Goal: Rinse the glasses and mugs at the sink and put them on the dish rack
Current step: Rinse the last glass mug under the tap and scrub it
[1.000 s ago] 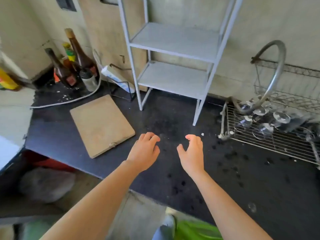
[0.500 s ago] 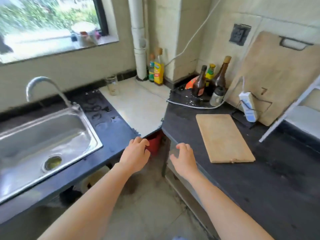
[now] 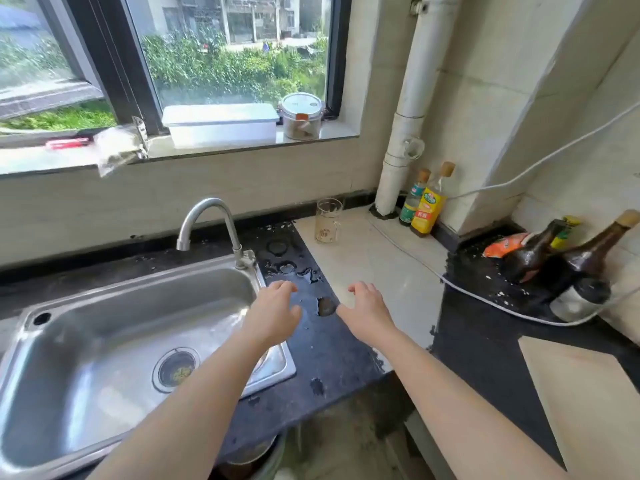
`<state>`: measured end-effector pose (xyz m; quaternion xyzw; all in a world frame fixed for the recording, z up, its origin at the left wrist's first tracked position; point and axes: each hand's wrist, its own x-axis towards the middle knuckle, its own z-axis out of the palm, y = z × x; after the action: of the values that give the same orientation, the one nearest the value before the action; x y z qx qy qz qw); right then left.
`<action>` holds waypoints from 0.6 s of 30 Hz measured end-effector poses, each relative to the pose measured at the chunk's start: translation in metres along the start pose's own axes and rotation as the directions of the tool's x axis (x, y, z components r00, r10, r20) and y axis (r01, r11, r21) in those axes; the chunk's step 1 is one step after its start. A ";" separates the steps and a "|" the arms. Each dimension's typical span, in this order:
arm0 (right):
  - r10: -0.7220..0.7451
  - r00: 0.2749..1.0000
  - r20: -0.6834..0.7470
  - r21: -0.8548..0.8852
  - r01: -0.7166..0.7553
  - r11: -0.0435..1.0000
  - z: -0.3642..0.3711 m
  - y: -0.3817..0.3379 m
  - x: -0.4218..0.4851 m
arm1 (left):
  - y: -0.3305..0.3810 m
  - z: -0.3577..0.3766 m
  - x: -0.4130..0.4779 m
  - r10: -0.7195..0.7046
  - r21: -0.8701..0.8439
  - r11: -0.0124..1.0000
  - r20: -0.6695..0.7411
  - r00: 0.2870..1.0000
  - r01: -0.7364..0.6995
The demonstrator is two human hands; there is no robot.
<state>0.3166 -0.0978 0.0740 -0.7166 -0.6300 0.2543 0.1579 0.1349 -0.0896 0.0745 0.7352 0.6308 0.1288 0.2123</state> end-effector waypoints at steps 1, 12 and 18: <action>0.010 1.000 0.002 0.015 -0.010 1.000 0.000 -0.005 0.022 | -0.005 -0.002 0.020 0.000 -0.026 1.000 -0.003 1.000 0.000; 0.204 0.978 -0.041 0.123 -0.197 0.973 0.024 0.003 0.248 | -0.038 0.025 0.213 -0.049 -0.281 0.955 0.161 0.986 0.094; 0.234 0.967 -0.095 0.268 -0.202 0.942 0.050 0.011 0.310 | -0.043 0.036 0.266 0.018 -0.330 0.942 0.244 0.970 0.066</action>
<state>0.3214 0.2005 -0.0245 -0.7702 -0.4973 0.3039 0.2592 0.1598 0.1715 0.0014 0.6905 0.5777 0.1407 0.4119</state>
